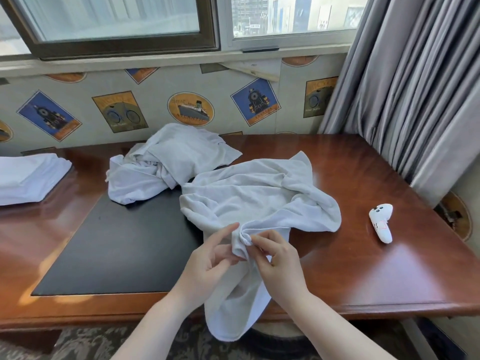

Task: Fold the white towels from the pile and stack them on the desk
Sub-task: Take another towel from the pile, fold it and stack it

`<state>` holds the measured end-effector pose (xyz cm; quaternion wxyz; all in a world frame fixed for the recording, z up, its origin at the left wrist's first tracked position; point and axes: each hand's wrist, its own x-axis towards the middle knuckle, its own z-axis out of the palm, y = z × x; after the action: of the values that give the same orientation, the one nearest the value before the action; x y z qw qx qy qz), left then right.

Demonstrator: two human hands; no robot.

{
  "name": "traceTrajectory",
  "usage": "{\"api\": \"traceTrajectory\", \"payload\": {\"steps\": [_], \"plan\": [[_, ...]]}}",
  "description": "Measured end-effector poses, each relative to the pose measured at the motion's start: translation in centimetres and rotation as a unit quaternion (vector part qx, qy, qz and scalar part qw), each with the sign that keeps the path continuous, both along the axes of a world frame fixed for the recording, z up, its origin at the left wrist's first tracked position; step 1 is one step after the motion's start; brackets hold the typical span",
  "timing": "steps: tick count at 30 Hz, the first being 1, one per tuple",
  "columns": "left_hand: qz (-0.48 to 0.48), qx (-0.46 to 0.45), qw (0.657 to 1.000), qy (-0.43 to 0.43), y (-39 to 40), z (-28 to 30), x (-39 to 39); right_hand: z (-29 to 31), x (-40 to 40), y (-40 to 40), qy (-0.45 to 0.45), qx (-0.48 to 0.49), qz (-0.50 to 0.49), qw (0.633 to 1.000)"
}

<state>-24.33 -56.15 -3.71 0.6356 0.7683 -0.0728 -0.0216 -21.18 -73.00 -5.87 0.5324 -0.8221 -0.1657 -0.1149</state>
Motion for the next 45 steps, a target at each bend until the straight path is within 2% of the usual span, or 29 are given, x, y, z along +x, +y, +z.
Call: {"api": "traceTrajectory", "payload": {"steps": [4, 7, 10, 13, 17, 20, 23, 27, 30, 33, 38, 40, 42, 43, 44, 45], "plan": [[0.017, 0.125, 0.991, -0.052, 0.7, 0.9, 1.2, 0.0, -0.2, 0.3, 0.004, -0.027, 0.009, 1.000], [0.044, 0.235, 0.953, -0.186, 1.0, 0.9, 1.9, 0.4, -0.1, 0.4, 0.000, -0.037, 0.009, 0.999], [0.055, 0.256, 0.917, -0.302, 1.3, 0.9, 2.8, 0.8, 0.1, 0.1, 0.007, -0.046, 0.034, 0.998], [0.073, 0.266, 0.898, -0.344, 1.3, 0.6, 3.5, 0.8, 0.0, -0.2, 0.073, 0.011, 0.046, 0.996], [0.016, 0.233, 0.919, -0.316, 1.4, -0.1, 3.7, 0.7, -0.2, -0.6, 0.182, 0.126, 0.048, 0.974], [-0.014, 0.220, 0.936, -0.274, 1.6, -0.1, 4.0, 0.8, -0.4, -0.5, 0.182, 0.156, 0.017, 0.971], [-0.034, 0.201, 0.943, -0.262, 1.5, 0.2, 4.1, 1.0, -0.5, 0.1, 0.080, 0.057, 0.008, 0.995], [-0.047, 0.183, 0.953, -0.235, 1.7, 1.3, 4.8, 1.5, 0.0, 0.2, -0.011, -0.034, -0.003, 0.999], [-0.096, 0.203, 0.959, -0.173, 1.9, 2.4, 6.1, 2.1, 0.6, -0.1, -0.040, -0.053, -0.010, 0.998], [-0.146, 0.247, 0.936, -0.203, 2.0, 3.0, 7.5, 2.6, 1.1, -0.2, -0.052, -0.041, -0.019, 0.998], [-0.112, 0.245, 0.937, -0.222, 1.5, 1.5, 8.0, 0.8, -0.5, 0.6, -0.045, -0.021, -0.132, 0.990], [-0.092, 0.235, 0.942, -0.221, 1.2, 0.6, 8.2, -0.7, -2.1, 0.5, -0.101, -0.051, -0.189, 0.975], [-0.066, 0.214, 0.950, -0.220, 0.9, 0.3, 8.5, -2.8, -4.1, 0.6, -0.164, -0.128, -0.173, 0.963], [-0.054, 0.204, 0.952, -0.220, 0.8, 0.3, 8.7, -4.0, -5.3, 1.1, -0.161, -0.173, -0.132, 0.963], [-0.041, 0.193, 0.955, -0.222, 0.7, 0.3, 8.8, -5.0, -6.3, 1.7, -0.108, -0.222, -0.069, 0.967], [-0.028, 0.182, 0.957, -0.226, 0.5, 0.3, 8.9, -5.9, -7.1, 2.3, -0.014, -0.265, -0.020, 0.964]]}}
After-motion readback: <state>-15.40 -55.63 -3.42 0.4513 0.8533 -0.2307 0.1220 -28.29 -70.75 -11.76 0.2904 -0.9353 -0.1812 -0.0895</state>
